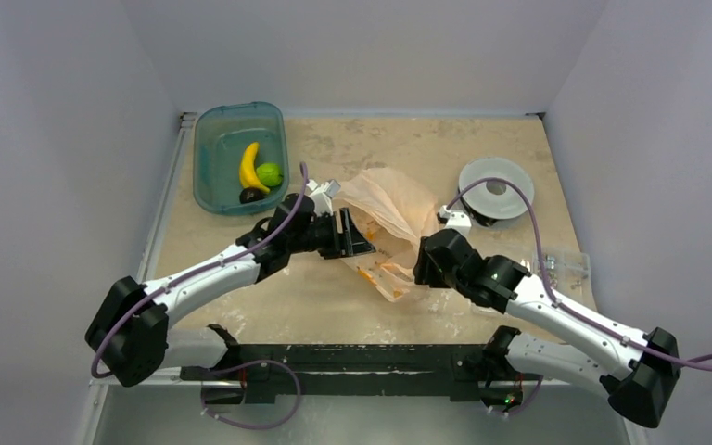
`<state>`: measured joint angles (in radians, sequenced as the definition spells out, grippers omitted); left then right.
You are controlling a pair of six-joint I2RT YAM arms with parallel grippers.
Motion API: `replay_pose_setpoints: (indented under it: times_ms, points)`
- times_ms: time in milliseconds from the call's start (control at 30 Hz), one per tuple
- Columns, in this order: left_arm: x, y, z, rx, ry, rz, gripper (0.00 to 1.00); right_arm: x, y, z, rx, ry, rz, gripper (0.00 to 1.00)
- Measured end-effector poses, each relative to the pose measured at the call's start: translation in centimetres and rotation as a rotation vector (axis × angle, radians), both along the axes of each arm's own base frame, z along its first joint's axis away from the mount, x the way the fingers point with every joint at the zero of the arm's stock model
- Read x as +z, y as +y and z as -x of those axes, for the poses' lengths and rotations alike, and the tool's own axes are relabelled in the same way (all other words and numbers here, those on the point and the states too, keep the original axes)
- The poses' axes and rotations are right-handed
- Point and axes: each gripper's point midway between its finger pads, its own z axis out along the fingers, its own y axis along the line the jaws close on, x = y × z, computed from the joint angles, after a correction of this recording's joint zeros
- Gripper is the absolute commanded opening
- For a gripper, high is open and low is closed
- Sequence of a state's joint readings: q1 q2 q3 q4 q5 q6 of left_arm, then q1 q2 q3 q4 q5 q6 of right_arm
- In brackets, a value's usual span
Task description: Take the fake fruits out of the plastic bag
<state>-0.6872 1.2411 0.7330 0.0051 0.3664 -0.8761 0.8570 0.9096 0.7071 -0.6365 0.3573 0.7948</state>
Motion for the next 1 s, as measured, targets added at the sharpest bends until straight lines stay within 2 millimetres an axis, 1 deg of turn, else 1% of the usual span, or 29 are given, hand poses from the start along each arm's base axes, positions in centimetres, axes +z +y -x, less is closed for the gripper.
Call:
replay_pose_setpoints:
  times_ms: [100,200,267,367,467,500,533,600,633,733,767,900,1000]
  points:
    - [0.1,-1.3,-0.1,-0.021,-0.013,0.014,0.57,0.1,-0.4,-0.1,-0.005,0.017,0.050,0.67]
    - [0.6,-1.9,0.2,-0.036,-0.030,0.027,0.57,1.1,-0.3,-1.0,-0.004,0.008,0.099,0.79]
    - [0.6,-1.9,0.4,-0.040,-0.033,0.028,0.57,1.7,-0.2,-1.7,-0.004,-0.001,0.139,0.85]
    - [0.8,-1.9,0.3,-0.037,-0.039,0.031,0.57,2.4,-0.3,-3.0,0.001,-0.026,0.223,0.90]
    - [1.0,-1.9,0.3,-0.034,-0.047,0.036,0.58,2.4,-0.6,-4.4,-0.011,-0.042,0.328,0.89]
    - [1.0,-1.9,0.2,-0.034,-0.049,0.037,0.58,2.2,-0.7,-4.9,-0.017,-0.045,0.359,0.86]
    - [1.0,-1.9,0.3,-0.035,-0.051,0.038,0.58,1.9,-0.9,-5.3,-0.023,-0.049,0.397,0.80]
    - [1.1,-2.0,0.3,-0.035,-0.055,0.039,0.58,1.1,-1.3,-6.0,-0.039,-0.054,0.467,0.65]
    - [1.1,-2.0,0.3,-0.036,-0.056,0.039,0.58,0.7,-1.6,-6.4,-0.044,-0.058,0.499,0.53]
    - [1.0,-2.1,0.3,-0.034,-0.061,0.033,0.58,0.0,-1.9,-7.2,-0.061,-0.099,0.537,0.10]
    - [1.0,-2.1,0.3,-0.034,-0.062,0.032,0.58,-0.3,-2.0,-7.5,-0.065,-0.120,0.542,0.00]
    - [0.5,-1.8,0.2,-0.022,-0.065,0.015,0.58,-1.1,-1.4,-8.2,-0.027,-0.189,0.508,0.00]
    - [0.3,-1.2,0.1,-0.009,-0.085,-0.012,0.57,-0.9,0.4,-8.4,0.071,-0.229,0.444,0.00]
